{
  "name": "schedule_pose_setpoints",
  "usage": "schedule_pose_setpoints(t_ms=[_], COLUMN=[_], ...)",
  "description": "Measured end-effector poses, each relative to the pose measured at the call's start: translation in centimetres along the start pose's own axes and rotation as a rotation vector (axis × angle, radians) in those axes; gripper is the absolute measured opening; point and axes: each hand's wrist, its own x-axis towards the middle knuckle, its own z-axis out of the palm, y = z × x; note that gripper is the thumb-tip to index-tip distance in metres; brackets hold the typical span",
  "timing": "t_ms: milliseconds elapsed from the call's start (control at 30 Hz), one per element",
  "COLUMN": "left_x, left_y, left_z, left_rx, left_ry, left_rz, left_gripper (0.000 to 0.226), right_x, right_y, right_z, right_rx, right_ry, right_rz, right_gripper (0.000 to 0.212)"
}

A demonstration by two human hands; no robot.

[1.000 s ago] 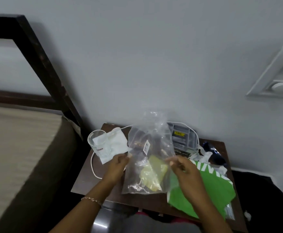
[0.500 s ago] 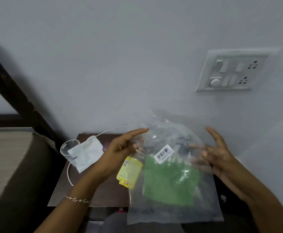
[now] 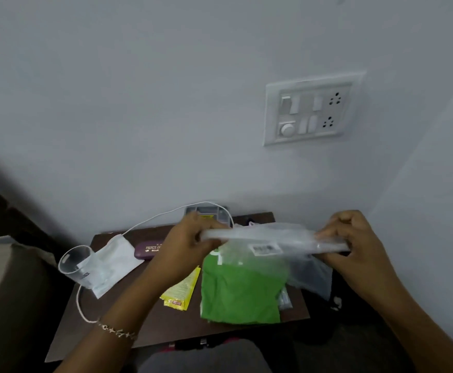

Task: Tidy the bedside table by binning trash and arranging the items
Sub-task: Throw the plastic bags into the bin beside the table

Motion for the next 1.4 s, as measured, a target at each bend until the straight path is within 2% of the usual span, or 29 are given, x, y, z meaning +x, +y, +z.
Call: schedule_pose_setpoints(t_ms=[33, 67, 100, 167, 200, 267, 333, 400, 467, 500, 567, 633, 700, 733, 833, 967, 1067, 1167, 1267, 1400], left_x=[0.2, 0.3, 0.3, 0.5, 0.6, 1.0, 1.3, 1.6, 1.7, 1.7, 1.7, 1.7, 2.0, 2.4, 4.0, 8.0, 10.0, 9.9, 8.7, 6.9], left_y=[0.3, 0.5, 0.6, 0.8, 0.9, 1.4, 1.5, 0.8, -0.1, -0.8, -2.0, -3.6, -5.0, -5.5, -5.3, -4.4, -4.4, -5.5, -7.7, -10.0], left_z=[0.4, 0.9, 1.7, 3.8, 5.1, 7.8, 9.8, 11.6, 13.5, 14.7, 17.1, 19.6, 21.8, 23.0, 25.9, 29.0, 30.1, 29.8, 28.7, 26.5], left_rx=[-0.163, -0.32, -0.411, -0.394, -0.386, -0.456, -0.497, -0.505, -0.511, -0.515, -0.506, -0.501, -0.457, -0.411, -0.339, -0.323, -0.281, -0.163, -0.146, -0.179], left_ry=[0.005, -0.026, -0.085, -0.219, -0.26, -0.259, -0.195, -0.175, -0.164, -0.16, -0.202, -0.293, -0.345, -0.343, -0.287, -0.299, -0.293, -0.258, -0.25, -0.194], left_rz=[-0.04, -0.086, -0.118, -0.195, -0.221, -0.261, -0.292, -0.309, -0.346, -0.377, -0.443, -0.508, -0.507, -0.487, -0.411, -0.308, -0.275, -0.239, -0.273, -0.274], left_gripper=[0.012, 0.013, 0.03, 0.067, 0.073, 0.054, 0.03, 0.024, 0.023, 0.021, 0.023, 0.041, 0.05, 0.046, 0.032, 0.054, 0.057, 0.061, 0.076, 0.064], right_x=[-0.2, -0.4, -0.7, -1.2, -1.4, -1.8, -2.6, -3.7, -5.1, -5.9, -7.2, -8.4, -9.3, -9.6, -8.9, -5.4, -3.1, -2.2, -3.2, -6.0], right_y=[0.2, 0.4, 0.5, 0.8, 1.1, 2.3, 4.5, 6.8, 9.3, 10.5, 12.9, 14.6, 16.2, 17.0, 18.9, 22.3, 25.5, 28.5, 31.1, 34.9], right_z=[-0.8, -1.5, -2.0, -2.3, -2.3, -2.4, -3.0, -3.6, -3.5, -3.2, -2.9, -2.9, -3.0, -3.0, -3.3, -5.1, -5.7, -4.8, -3.1, -0.6], right_rx=[0.051, 0.15, 0.276, 0.435, 0.472, 0.509, 0.58, 0.598, 0.595, 0.579, 0.489, 0.389, 0.34, 0.343, 0.327, 0.186, 0.101, 0.153, 0.147, 0.04], right_ry=[0.006, 0.006, -0.002, 0.038, 0.087, 0.178, 0.145, 0.039, 0.044, 0.102, 0.267, 0.379, 0.419, 0.439, 0.503, 0.66, 0.647, 0.53, 0.391, 0.409], right_rz=[0.041, 0.097, 0.161, 0.287, 0.324, 0.372, 0.419, 0.503, 0.59, 0.616, 0.653, 0.698, 0.71, 0.716, 0.701, 0.653, 0.745, 0.904, 1.067, 1.204], right_gripper=[0.023, 0.027, 0.027, 0.028, 0.027, 0.031, 0.051, 0.073, 0.083, 0.081, 0.061, 0.045, 0.05, 0.052, 0.041, 0.037, 0.041, 0.053, 0.049, 0.045])
